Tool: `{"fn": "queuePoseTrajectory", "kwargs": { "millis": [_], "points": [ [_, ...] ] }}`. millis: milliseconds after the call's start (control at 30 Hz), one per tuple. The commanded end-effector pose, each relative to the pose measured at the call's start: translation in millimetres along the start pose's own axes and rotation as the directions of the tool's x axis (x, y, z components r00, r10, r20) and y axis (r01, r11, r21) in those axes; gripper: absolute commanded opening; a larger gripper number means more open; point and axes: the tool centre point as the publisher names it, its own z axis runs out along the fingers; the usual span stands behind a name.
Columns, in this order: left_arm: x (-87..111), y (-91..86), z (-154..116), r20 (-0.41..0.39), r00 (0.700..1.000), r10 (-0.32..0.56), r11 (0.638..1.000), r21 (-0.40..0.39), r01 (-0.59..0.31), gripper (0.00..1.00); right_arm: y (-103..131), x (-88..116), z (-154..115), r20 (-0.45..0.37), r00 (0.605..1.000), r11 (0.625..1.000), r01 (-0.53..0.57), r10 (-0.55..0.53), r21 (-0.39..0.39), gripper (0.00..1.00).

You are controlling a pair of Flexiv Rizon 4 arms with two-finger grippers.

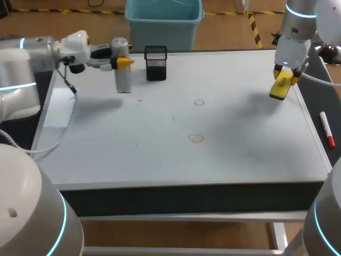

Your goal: Pick up the inspection probe, press it on each red-marked spot on the whiteboard one by one, put down the probe, pick up the eraser, and wipe off all the red marks.

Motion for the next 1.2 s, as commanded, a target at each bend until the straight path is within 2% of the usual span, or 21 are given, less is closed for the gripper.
{"fn": "queuePoseTrajectory", "kwargs": {
  "millis": [33,433,867,1000,1200],
  "points": [
    [-7.9,1.8,-25.1,-0.01,1.0,-0.004,1.0,0.007,0.004,0.0,-1.0,0.2,-0.9,-0.003,1.0,1.0,0.002,-0.002,0.0,0.0],
    [-18.6,7.2,-44.5,-0.011,1.0,-0.001,1.0,0.012,0.001,0.0,-1.0,0.2,-0.9,-0.003,1.0,1.0,0.002,-0.002,0.0,0.0],
    [-18.6,7.2,-44.5,-0.011,1.0,-0.001,1.0,0.012,0.001,0.0,-1.0,0.2,-0.9,-0.003,1.0,1.0,0.002,-0.002,0.0,0.0],
    [-18.6,7.2,-44.5,-0.011,1.0,-0.001,1.0,0.012,0.001,0.0,15.6,-22.9,-9.7,0.001,0.998,0.998,0.069,-0.069,0.015,0.0],
    [-18.6,7.2,-44.5,-0.011,1.0,-0.001,1.0,0.012,0.001,0.0,52.3,-66.4,-16.6,0.01,0.986,0.986,0.166,-0.166,0.018,0.0]
  ]
}}
